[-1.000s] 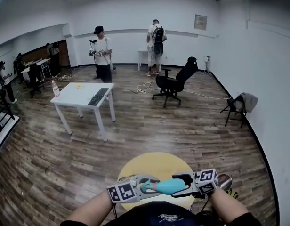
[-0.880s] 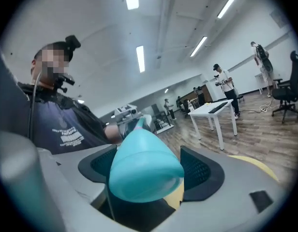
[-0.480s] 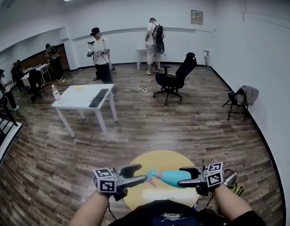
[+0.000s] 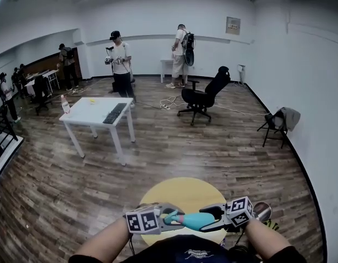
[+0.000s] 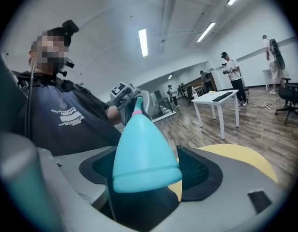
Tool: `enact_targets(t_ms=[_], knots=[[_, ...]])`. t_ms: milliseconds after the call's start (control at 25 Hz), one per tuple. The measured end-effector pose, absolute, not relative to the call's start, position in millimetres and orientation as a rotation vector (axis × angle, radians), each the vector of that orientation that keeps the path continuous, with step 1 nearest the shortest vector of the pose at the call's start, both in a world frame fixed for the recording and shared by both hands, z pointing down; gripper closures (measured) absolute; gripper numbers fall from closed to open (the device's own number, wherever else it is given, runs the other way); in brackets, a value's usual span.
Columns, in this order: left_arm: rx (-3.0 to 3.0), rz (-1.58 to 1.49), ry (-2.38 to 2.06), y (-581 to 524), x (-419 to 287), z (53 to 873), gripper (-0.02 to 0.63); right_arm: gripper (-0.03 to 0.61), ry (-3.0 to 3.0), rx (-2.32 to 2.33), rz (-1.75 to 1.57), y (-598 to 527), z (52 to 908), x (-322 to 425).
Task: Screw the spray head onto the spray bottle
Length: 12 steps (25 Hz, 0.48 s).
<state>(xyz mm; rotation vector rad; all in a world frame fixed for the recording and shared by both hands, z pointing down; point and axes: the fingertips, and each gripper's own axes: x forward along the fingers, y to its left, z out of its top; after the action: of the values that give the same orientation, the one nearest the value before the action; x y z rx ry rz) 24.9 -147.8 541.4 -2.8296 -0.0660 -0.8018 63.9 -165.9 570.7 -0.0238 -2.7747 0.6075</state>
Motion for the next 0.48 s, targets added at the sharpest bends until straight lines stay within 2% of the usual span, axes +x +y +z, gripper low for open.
enact_targets(t_ms=[160,240,360,400,480], knots=[[-3.262,-0.400,0.171,-181,12,516,0.377,0.176,-2.908,0.029,0.747,-185,540,71],[-3.423,-0.096,0.302,-197,-5,500,0.265,0.176,-2.947,0.056,0.784,-190,535,79],[-3.550,0.302,0.425,-213,-42,473,0.244,0.178,-2.979,0.130,0.862,-197,537,95],[-3.553,0.318,0.450,-216,-50,470,0.244,0.178,-2.975,0.149,0.874,-198,539,99],[-3.521,0.153,0.423,-214,-48,474,0.244,0.178,-2.950,0.142,0.870,-197,541,98]])
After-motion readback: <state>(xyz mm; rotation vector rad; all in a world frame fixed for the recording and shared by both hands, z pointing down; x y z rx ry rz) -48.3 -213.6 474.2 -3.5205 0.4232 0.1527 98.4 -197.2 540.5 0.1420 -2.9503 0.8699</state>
